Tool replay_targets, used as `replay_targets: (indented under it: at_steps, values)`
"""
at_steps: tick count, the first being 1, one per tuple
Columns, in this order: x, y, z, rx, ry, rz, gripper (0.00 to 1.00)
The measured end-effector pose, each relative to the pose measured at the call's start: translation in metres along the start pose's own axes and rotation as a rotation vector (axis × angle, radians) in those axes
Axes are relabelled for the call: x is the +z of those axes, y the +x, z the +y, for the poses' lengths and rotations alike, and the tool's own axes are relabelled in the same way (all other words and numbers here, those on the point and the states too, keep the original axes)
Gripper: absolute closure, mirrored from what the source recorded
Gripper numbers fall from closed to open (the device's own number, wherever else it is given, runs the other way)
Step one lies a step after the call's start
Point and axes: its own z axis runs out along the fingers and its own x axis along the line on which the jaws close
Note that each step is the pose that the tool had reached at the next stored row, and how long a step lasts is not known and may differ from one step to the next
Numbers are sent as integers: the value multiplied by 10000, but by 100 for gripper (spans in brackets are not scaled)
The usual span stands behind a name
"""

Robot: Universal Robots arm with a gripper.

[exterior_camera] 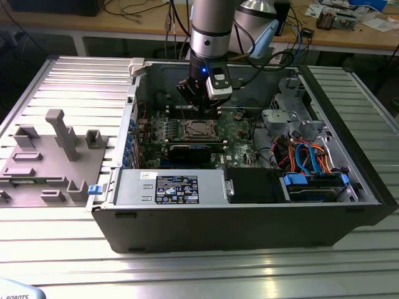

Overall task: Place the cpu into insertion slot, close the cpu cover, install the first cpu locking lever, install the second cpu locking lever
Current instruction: 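Install the first cpu locking lever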

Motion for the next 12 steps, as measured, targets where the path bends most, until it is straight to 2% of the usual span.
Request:
replay_targets:
  at_steps: [12]
  values:
    - [0, 0, 0, -130, 1, -2, 89]
